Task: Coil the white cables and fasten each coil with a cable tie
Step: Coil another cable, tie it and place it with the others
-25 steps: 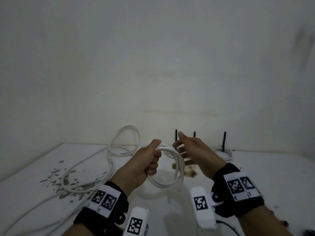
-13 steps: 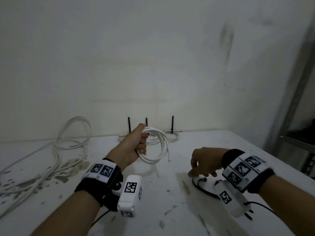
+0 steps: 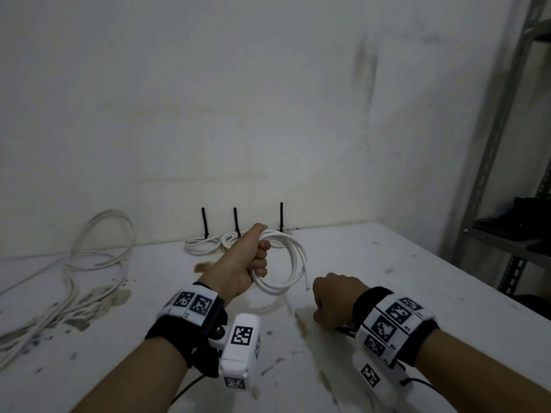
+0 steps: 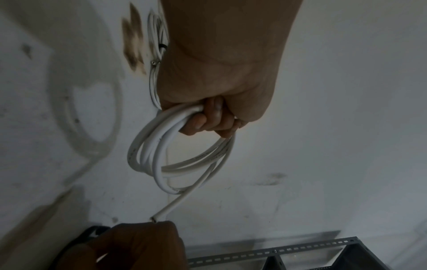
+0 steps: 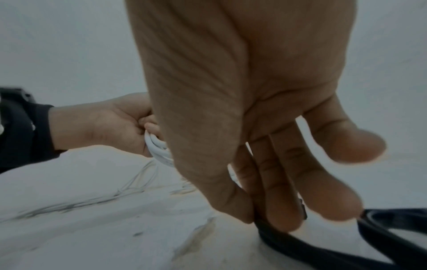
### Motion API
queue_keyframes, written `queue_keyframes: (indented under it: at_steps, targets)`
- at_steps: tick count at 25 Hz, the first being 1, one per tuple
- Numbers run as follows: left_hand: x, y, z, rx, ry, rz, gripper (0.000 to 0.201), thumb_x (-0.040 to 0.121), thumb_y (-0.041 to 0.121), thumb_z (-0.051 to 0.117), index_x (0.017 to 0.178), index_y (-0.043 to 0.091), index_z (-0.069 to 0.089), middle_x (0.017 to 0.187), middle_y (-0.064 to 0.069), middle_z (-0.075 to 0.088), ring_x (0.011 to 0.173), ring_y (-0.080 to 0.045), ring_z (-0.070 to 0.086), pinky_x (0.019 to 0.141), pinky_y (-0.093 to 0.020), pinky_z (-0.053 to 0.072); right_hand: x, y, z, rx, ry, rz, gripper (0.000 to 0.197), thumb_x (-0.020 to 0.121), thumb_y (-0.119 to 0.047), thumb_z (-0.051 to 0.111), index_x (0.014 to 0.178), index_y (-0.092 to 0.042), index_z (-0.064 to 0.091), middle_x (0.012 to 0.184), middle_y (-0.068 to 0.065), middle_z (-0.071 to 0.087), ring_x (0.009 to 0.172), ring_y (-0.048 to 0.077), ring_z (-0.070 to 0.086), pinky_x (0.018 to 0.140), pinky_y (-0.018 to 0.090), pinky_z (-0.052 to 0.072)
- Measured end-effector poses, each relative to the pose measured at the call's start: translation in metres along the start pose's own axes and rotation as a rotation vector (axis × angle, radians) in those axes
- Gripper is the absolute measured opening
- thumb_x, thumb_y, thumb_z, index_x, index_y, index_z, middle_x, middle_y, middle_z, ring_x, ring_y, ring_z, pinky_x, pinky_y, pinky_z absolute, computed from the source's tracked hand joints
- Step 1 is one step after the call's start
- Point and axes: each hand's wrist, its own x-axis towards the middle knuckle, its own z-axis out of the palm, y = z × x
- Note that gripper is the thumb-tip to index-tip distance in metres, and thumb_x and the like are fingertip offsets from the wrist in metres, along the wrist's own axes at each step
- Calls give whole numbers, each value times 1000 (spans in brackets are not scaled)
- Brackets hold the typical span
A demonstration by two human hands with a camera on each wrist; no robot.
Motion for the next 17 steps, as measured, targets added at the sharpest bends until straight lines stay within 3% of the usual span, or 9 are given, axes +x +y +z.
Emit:
queue_keyframes:
  at_steps: [3,5,8,13,17]
  targets:
    - [-1,-4,1,-18,-1,-11,47,95,41,50,55,20,39,47,8,19,36,-9,15,40,-23,20,-6,-2,-11,59,128,34,27,91,-33,61,107,-11,62,97,4,60,73,21,54,69,28,47]
    - [0,-5,-1,-43,6,-8,47,95,41,51,54,21,39,47,8,19,36,-9,15,39,-22,21,-10,0,-20,216,221,44,22,88,-33,63,94,-12,67,80,3,65,60,20,59,66,28,54]
    - [4,-3,-7,-110,26,-3,47,95,41,51,54,21,38,45,8,19,34,-9,15,37,-21,21,-17,7,-36,507,259,19,22,90,-23,60,81,-6,70,66,9,72,46,23,65,48,27,56]
    - [6,1,-22,-75,73,31,46,95,42,51,56,21,39,45,8,21,34,-9,17,38,-21,22,-29,-1,-65,1014,434,-58,18,94,-17,59,85,-5,68,72,12,74,51,22,65,46,28,50]
    - [0,4,-39,-40,46,67,45,94,42,53,57,22,36,47,8,20,36,-9,17,39,-22,21,-24,-32,-75,1331,358,-276,14,97,-13,58,92,-2,64,78,12,73,62,27,69,50,32,51]
